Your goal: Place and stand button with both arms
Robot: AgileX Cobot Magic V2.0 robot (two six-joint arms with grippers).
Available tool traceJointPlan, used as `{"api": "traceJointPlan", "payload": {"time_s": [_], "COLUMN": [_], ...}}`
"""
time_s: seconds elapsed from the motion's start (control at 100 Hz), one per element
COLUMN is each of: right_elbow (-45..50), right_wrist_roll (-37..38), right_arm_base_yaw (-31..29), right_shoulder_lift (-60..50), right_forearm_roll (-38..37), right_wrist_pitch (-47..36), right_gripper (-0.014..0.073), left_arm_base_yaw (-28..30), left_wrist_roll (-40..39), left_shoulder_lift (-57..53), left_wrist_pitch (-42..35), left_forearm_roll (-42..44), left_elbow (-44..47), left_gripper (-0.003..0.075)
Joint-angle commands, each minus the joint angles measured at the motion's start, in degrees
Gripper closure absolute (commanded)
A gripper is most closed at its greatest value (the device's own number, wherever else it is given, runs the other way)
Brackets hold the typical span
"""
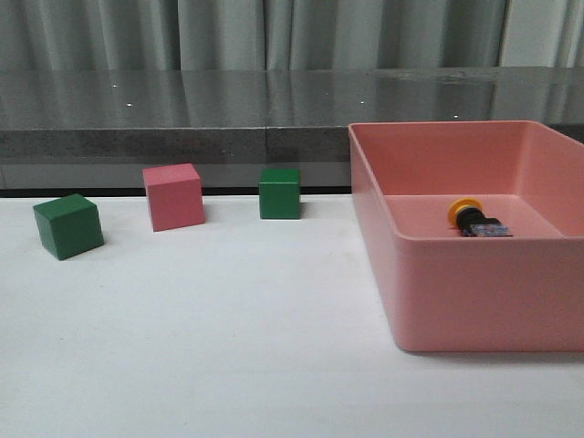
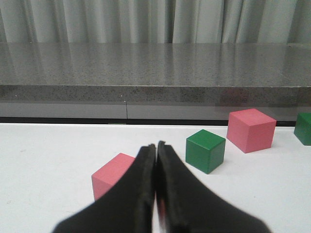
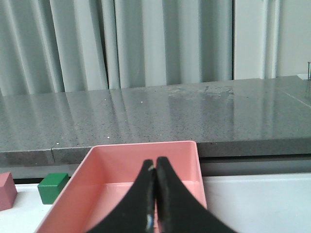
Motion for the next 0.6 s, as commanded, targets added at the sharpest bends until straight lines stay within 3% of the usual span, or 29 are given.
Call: {"api": "traceJointPlan", "payload": {"time_s": [0.0,0.24,0.59], "right_elbow": [-8.6,-24.6,-38.2], "right_wrist_roll": [0.4,0.4,-3.9], "right_arm_base_yaw": [0.1,0.3,3.9], "right_shoulder_lift": [5.9,26.4,56.5], "right_forearm_roll": [0.3,0.6,0.6], "right_wrist_pitch": [2.1,11.2,10.3], "right_gripper": [0.0655,0.0655,0.0619], "left_arm_base_yaw": [0.2,0.2,0.2], "left_wrist_roll": [-0.4,-0.4,-0.4], "left_shoulder_lift": [-1.7,-1.7,-1.7], "left_wrist_pitch": [-4.2,-4.2,-4.2], "left_forearm_roll": [-0.4,-0.4,-0.4], "left_elbow": [2.6,2.6,2.6], "left_gripper": [0.0740,0.0740,0.0740]}}
